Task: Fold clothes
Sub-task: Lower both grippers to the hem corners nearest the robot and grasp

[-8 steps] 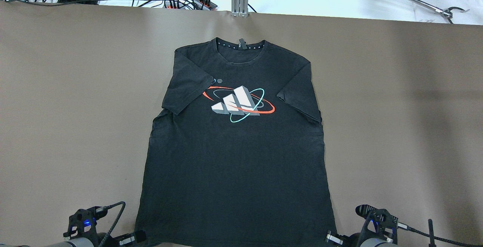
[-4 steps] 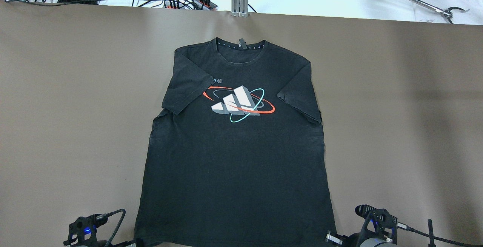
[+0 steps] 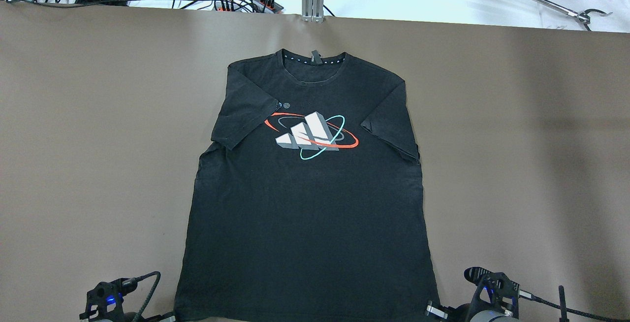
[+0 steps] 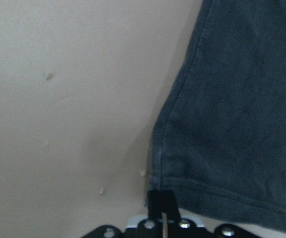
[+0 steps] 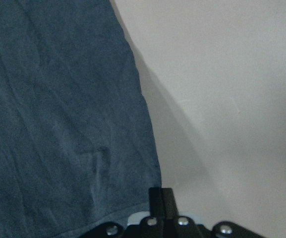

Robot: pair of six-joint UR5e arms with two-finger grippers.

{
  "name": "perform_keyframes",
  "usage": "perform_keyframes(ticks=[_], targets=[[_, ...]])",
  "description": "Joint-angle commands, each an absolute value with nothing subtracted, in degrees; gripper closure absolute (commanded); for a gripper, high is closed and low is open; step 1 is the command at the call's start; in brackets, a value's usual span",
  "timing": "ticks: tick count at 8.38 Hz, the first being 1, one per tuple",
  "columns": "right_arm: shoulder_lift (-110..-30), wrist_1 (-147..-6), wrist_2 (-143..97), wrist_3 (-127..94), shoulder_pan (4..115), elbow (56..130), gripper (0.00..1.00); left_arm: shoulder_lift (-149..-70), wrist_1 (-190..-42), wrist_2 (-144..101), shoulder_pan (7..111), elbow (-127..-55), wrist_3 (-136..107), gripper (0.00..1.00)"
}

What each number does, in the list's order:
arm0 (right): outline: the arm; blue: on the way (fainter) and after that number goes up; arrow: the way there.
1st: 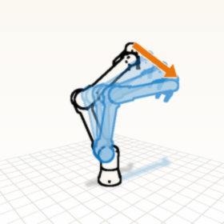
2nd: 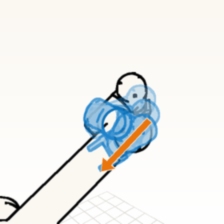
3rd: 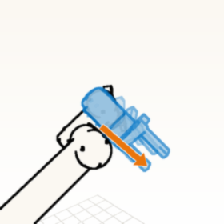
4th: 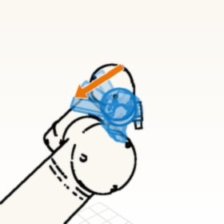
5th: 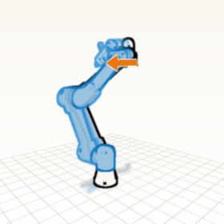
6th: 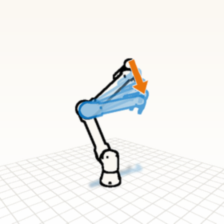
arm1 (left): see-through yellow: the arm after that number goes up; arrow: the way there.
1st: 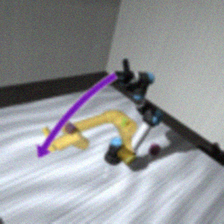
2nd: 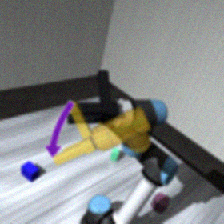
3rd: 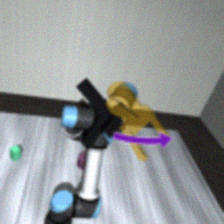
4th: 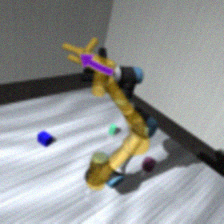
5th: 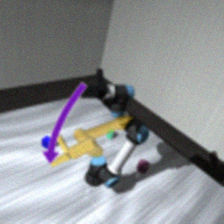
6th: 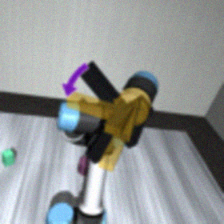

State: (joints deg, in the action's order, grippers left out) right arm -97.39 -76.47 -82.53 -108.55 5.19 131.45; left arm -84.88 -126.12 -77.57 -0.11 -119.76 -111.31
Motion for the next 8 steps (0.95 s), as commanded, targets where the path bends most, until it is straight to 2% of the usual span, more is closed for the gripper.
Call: perform_keyframes(ticks=[1, 3, 6, 8], targets=[[-97.5, -76.5, -82.5, -108.5, 5.2, 131.6, 1.0, -81.8, -126.1, -77.7, -0.1, -124.1, -111.3, 1.0], [-97.6, -76.5, -82.5, -108.5, 5.3, 132.0, 1.0, -81.1, -126.1, -77.9, 0.1, -125.7, -111.3, 1.0], [-98.0, -76.5, -82.7, -108.5, 5.6, 136.6, 1.0, -78.2, -126.1, -77.7, 0.3, -133.8, -111.4, 1.0], [-94.9, -76.6, -84.3, -106.0, 11.2, 136.7, 1.0, -81.9, -125.8, -78.9, 6.2, -133.6, -109.3, 1.0]])
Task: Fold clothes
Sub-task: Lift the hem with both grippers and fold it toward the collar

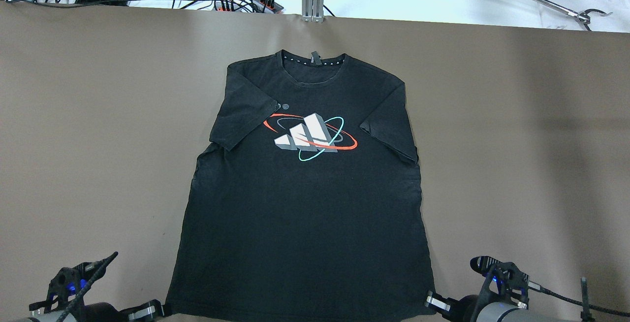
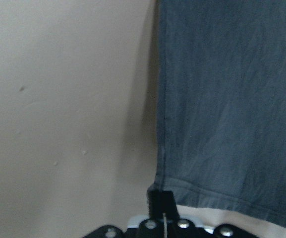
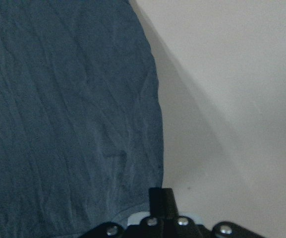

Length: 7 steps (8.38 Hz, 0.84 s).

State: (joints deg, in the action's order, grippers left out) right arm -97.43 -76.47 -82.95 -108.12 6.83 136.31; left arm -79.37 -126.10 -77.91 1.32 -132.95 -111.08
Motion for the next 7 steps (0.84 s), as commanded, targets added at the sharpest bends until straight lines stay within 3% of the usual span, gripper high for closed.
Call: perform_keyframes(ticks=[1, 4, 7], targets=[[-91.7, -77.2, -87.8, -101.4, 16.4, 134.1, 1.0, -85.6, -120.5, -84.2, 12.4, -133.0, -103.4, 1.0], [-73.6, -88.5, -104.0, -88.6, 36.1, 121.9, 1.0, -105.0, -106.1, -98.6, 32.3, -122.9, -90.8, 1.0], [-64.3, -90.4, -105.1, -77.3, 46.9, 109.0, 1.0, -110.7, -106.8, -103.8, 42.4, -111.1, -86.1, 1.0]])
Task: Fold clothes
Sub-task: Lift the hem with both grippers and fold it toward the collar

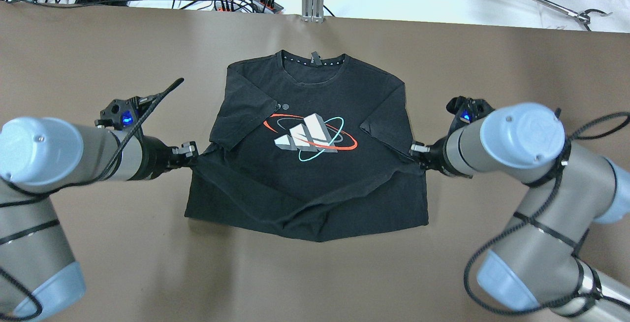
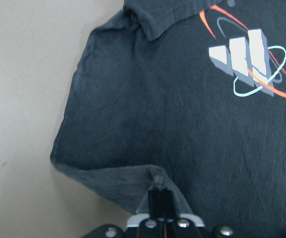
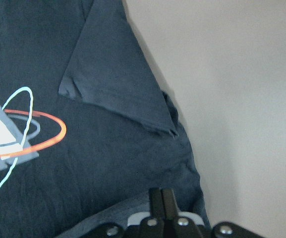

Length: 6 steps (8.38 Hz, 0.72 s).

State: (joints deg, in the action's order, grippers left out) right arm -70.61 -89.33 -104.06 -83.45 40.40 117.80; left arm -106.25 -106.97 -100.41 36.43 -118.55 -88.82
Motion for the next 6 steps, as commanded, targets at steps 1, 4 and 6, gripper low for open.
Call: perform_keyframes(ticks=[1, 4, 6], targets=[[-62.6, -90.4, -105.1, -74.6, 48.8, 105.4, 1.0, -112.5, -106.9, -103.9, 43.9, -109.2, -86.0, 1.0], [-61.5, -90.0, -104.9, -72.9, 50.8, 102.7, 1.0, -115.3, -106.9, -104.0, 46.6, -106.2, -86.2, 1.0], [-59.3, -89.7, -104.5, -72.2, 51.6, 100.2, 1.0, -115.6, -106.9, -104.0, 47.6, -106.2, -86.4, 1.0]])
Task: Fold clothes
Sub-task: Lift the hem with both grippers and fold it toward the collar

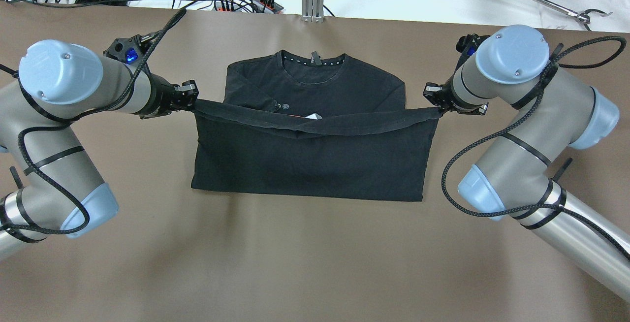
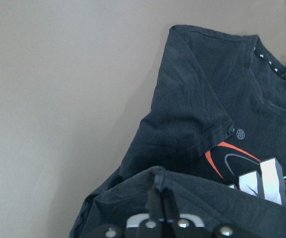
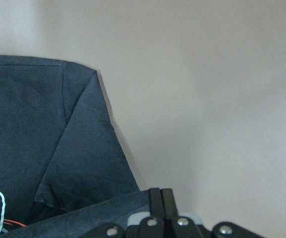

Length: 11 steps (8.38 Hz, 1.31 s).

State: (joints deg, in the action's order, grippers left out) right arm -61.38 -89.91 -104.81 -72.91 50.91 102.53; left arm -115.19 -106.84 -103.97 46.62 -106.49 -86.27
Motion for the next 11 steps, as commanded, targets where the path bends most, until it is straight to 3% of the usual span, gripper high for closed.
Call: perform_keyframes(ticks=[1, 4, 7, 11], targets=[[-58.5, -89.7, -104.3, -71.9, 51.6, 99.3, 1.0, -115.6, -106.8, -104.0, 47.6, -106.3, -86.7, 1.0], [-56.1, -81.9, -103.2, -69.7, 52.7, 90.4, 1.0, -117.5, -107.0, -104.0, 49.0, -101.9, -86.0, 1.0], [-50.8, -76.7, -103.1, -70.0, 52.7, 80.4, 1.0, -123.0, -114.0, -103.6, 49.6, -89.5, -85.7, 1.0], [-49.8, -71.5, -100.1, -70.0, 52.7, 75.0, 1.0, -129.1, -124.2, -103.8, 51.2, -73.1, -84.3, 1.0]])
